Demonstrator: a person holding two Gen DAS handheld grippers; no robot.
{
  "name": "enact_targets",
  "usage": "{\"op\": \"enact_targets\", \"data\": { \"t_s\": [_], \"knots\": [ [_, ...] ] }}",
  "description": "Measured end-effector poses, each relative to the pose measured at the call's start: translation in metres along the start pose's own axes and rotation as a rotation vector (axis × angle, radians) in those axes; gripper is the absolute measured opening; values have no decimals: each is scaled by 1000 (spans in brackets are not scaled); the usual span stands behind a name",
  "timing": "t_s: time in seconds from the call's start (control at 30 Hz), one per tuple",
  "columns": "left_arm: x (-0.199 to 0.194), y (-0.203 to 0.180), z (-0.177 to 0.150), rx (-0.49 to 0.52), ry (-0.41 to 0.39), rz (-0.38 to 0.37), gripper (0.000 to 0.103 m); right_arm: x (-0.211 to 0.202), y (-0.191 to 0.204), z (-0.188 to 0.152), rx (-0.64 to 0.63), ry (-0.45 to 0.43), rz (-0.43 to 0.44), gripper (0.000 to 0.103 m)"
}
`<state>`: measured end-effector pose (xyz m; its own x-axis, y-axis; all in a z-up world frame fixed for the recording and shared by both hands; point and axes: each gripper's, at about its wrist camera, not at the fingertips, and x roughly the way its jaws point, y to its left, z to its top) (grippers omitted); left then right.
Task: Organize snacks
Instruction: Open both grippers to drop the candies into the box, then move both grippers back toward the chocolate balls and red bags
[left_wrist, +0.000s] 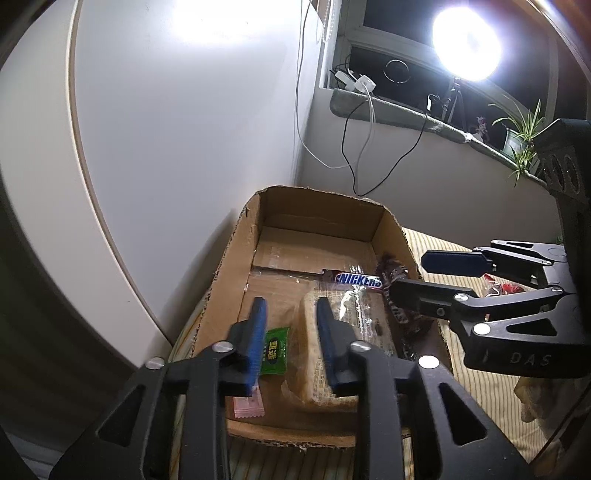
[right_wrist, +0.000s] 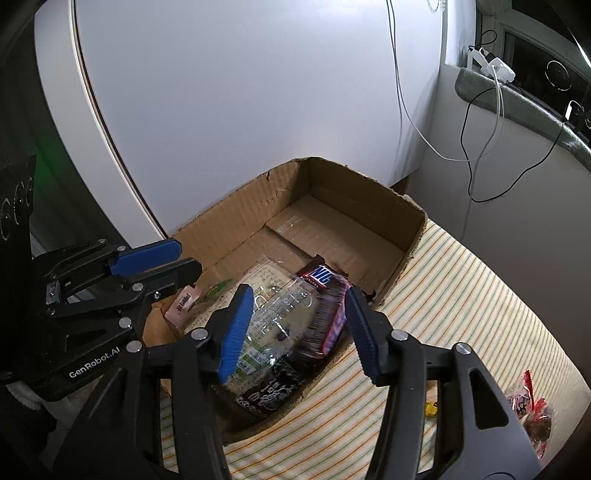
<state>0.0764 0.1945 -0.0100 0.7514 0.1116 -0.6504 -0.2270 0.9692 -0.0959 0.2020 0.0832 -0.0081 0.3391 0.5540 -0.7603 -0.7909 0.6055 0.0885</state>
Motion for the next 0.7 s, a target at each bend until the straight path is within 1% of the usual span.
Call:
{"op": "enact_targets", "data": {
  "t_s": [0.03,0.1,0.23,0.3,0.4,0.57,0.6,0.63,0.67,0.7],
  "knots": [
    [-1,0,0,0,-2,1,35,-1,0,0,0,-2,-3,56],
    [-4,-1,0,-3,-7,1,35,-4,-1,-1,2,-8,-10,62],
    [-9,-4,0,0,-13,2,35,-15,-6,-6,12,-22,-19,67],
    [-11,-7,0,3,-17,-1,36,-21,-10,-8,19,-30,-27,71],
    [-15,-13,0,7,-26,-10,40,-31,-17,-13,34,-43,-38,73],
    [-24,-30,-1,21,-38,-41,41,-47,-33,-28,56,-49,-63,73],
    [-27,-33,-1,25,-41,-47,42,-50,-36,-30,62,-51,-70,74],
    [-28,-37,-1,29,-44,-53,43,-55,-41,-35,70,-52,-78,77],
    [-30,-42,-1,32,-47,-61,44,-58,-45,-38,76,-55,-83,82],
    [-32,-46,-1,36,-50,-69,45,-63,-50,-42,84,-61,-90,85]
  ]
}}
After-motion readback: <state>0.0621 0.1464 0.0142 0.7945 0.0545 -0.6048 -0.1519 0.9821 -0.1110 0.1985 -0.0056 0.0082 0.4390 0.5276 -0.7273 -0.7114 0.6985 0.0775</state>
